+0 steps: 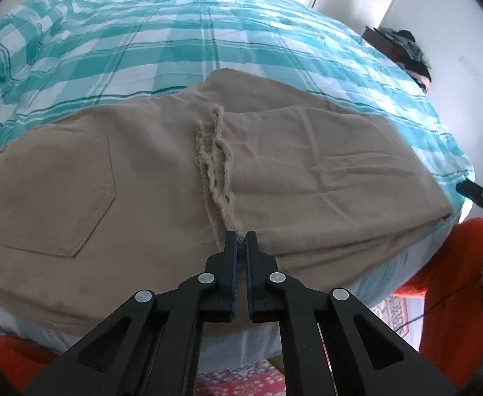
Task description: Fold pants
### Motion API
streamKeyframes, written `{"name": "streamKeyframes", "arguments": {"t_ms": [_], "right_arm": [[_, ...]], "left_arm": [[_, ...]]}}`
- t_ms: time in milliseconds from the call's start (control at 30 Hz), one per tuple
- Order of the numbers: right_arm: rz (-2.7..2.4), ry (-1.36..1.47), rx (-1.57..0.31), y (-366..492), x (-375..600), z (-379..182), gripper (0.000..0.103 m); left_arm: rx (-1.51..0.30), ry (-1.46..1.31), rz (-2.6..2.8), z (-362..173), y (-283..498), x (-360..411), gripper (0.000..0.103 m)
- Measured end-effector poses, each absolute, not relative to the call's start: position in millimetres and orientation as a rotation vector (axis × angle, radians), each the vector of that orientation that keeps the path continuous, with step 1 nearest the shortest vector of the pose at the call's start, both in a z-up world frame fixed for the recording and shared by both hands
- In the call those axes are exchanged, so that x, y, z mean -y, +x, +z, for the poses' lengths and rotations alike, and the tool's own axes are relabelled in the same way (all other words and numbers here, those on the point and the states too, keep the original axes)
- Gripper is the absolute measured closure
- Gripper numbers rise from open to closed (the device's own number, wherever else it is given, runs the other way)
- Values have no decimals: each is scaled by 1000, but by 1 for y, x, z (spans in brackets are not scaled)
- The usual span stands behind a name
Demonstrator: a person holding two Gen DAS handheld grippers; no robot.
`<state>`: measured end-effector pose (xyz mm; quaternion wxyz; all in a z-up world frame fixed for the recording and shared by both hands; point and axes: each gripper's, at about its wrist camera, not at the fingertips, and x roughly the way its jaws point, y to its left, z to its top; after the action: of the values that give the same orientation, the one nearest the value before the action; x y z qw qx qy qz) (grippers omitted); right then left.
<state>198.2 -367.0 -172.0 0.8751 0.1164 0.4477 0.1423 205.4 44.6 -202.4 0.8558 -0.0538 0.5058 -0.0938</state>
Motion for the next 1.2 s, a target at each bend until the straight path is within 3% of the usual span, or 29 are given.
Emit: {"name": "streamKeyframes", "arguments": {"t_ms": [333,400,467,500,533,600,633,867,1033,1200], "right_arm": [[443,70,-913,214,317,-161,21],[594,94,-933,217,298,-173,35],[657,109,-1011,221,286,-191,40],[656,94,-1045,222,281,-201,40],[652,72,-1052,218,277,-206,40],[663,52,-1045,213,276,-207,40],[669,52,-1046,212,277,-207,40],[660,39,-1046,207,279,-214,40],[655,21,-1034,205,276,-213,40],[658,34,-1042,205,279,-214,40]], "left_arm": [[-1106,-74,-188,-206,201,-40,100],[-1122,-97,-158,-206,201,-46,97],[-1118,-141,-127,-199,200,-54,92],[-1106,-157,-115,-193,198,-57,77],[-1084,-169,-99,-185,197,-60,53],[-1011,-183,-62,-166,195,-62,31],[-969,-196,-57,-154,198,-60,26],[-936,-131,-157,-137,257,6,22],[-1093,35,-144,-191,277,58,22],[-1160,50,-102,-222,238,41,26]]}}
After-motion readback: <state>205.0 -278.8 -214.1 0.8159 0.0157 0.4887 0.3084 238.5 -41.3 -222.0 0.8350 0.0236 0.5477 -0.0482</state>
